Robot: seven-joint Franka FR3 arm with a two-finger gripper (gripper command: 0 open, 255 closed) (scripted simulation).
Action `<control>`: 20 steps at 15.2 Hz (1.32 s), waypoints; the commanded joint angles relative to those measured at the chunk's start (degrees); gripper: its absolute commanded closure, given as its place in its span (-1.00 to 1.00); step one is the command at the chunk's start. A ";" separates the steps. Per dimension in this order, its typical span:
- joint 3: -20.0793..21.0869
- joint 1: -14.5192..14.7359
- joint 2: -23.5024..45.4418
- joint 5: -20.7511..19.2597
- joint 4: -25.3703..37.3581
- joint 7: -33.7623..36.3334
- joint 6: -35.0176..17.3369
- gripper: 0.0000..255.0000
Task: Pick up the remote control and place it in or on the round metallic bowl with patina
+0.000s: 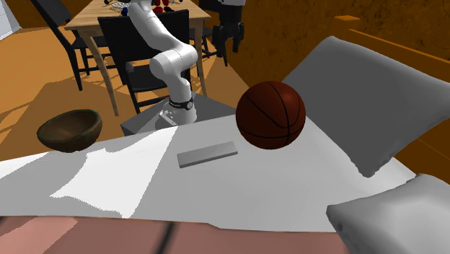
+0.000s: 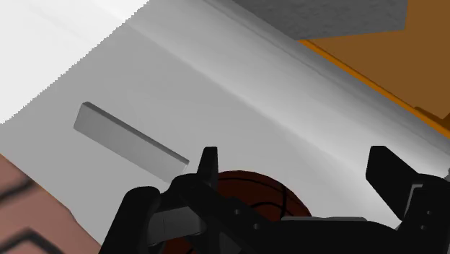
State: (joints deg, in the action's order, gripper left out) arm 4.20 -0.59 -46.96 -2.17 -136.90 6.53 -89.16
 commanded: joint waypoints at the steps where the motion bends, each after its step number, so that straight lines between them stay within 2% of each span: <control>1: 0.00 0.00 0.00 0.00 0.00 0.00 0.00 -1.00; 6: -7.97 0.55 -1.09 -4.84 -6.32 -13.03 -5.93 -1.00; 10: -14.69 0.64 0.60 -8.84 -9.43 -23.41 -11.37 -1.00; 16: -25.18 1.56 7.65 -13.74 -10.59 -38.94 -20.61 -1.00; 20: -32.31 3.46 15.06 -15.06 -9.07 -49.61 -27.11 -1.00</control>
State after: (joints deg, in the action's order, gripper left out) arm -26.17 2.16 -34.35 -17.05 -146.61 -40.06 -114.20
